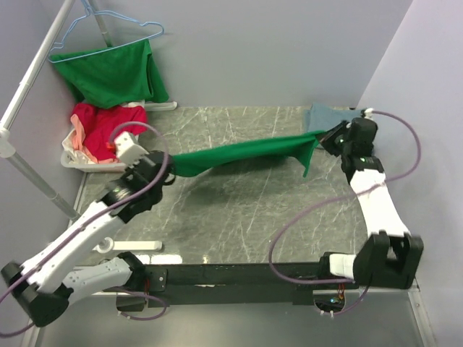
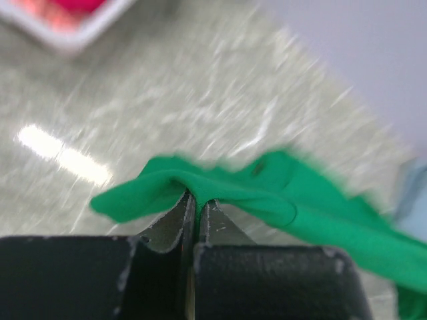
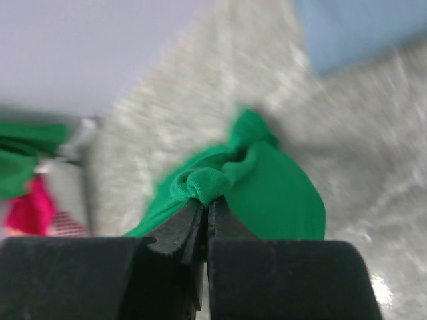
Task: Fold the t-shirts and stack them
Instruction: Flatten the tshirt out
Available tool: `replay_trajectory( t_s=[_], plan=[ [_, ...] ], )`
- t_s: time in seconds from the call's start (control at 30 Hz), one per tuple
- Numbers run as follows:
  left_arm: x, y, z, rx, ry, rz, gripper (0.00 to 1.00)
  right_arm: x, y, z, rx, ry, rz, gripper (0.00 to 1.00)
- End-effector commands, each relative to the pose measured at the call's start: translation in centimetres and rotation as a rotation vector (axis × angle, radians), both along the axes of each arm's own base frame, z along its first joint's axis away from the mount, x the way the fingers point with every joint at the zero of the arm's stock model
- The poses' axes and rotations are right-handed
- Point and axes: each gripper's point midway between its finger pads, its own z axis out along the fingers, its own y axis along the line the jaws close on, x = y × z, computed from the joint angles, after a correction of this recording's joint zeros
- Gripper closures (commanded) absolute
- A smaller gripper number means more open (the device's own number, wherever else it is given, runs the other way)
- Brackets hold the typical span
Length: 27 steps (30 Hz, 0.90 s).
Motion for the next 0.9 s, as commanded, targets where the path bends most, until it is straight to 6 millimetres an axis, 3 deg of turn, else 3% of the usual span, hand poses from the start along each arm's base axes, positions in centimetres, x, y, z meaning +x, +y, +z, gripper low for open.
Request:
replay_trajectory(
  t_s=[0.0, 0.03, 0.1, 0.23, 0.4, 0.5, 0.53, 0.6, 0.63, 0.7, 0.73, 0.77, 0.8, 0.83, 0.87],
  plan=[
    [-1.2, 4.2, 8.0, 0.021, -0.189, 0.122, 0.99, -1.5, -0.6, 11.0, -0.068, -0.299, -0.013, 1.00],
    [-1.5, 4.7, 9.5, 0.030, -0.215, 0.118, 0.99, -2.5, -0.4, 12.9, -0.081, -0.356, -0.008, 1.00],
    [-2.3, 5.5, 12.0, -0.006, -0.280, 0.125, 0.99, -3.8, -0.2, 14.8, -0.093, -0.409, 0.001, 1.00],
    [-3.9, 7.2, 14.4, -0.018, -0.340, 0.131, 0.99, -7.1, 0.5, 18.5, -0.125, -0.519, 0.020, 1.00],
    [-4.5, 7.8, 15.2, -0.017, -0.375, 0.126, 0.99, -7.7, 0.0, 19.1, -0.131, -0.542, -0.012, 1.00],
    [-3.0, 6.4, 14.2, 0.019, -0.347, 0.103, 0.99, -5.0, -0.5, 17.1, -0.106, -0.488, -0.031, 1.00],
    [-2.4, 5.9, 13.6, 0.032, -0.332, 0.098, 0.99, -2.9, -0.6, 15.0, -0.080, -0.436, -0.034, 1.00],
    [-0.6, 3.9, 11.8, 0.056, -0.280, 0.065, 0.98, -0.7, -0.9, 12.4, -0.057, -0.365, -0.041, 1.00],
    [0.1, 3.0, 10.4, 0.057, -0.252, 0.055, 0.98, 1.4, -1.0, 9.9, -0.035, -0.302, -0.041, 1.00],
    [2.0, 0.6, 6.8, 0.085, -0.160, 0.009, 0.98, 3.4, -1.1, 7.3, -0.008, -0.238, -0.036, 1.00],
    [2.5, -0.3, 5.0, 0.075, -0.122, 0.006, 0.99, 4.9, -1.1, 4.6, 0.010, -0.182, -0.036, 1.00],
    [3.4, -1.3, 2.2, 0.110, -0.048, -0.003, 0.99, 5.6, -1.1, 3.2, 0.021, -0.147, -0.037, 1.00],
    [3.6, -1.7, 0.4, 0.124, 0.005, -0.006, 0.99, 6.4, -1.2, 2.6, 0.026, -0.145, -0.039, 1.00],
    [3.9, -2.1, -0.9, 0.115, 0.029, 0.011, 0.99, 7.5, -1.2, 0.2, 0.036, -0.097, -0.039, 1.00],
    [4.6, -2.6, -3.0, 0.153, 0.081, 0.019, 0.99, 8.0, -1.4, -0.9, 0.040, -0.073, -0.043, 1.00]
  ],
)
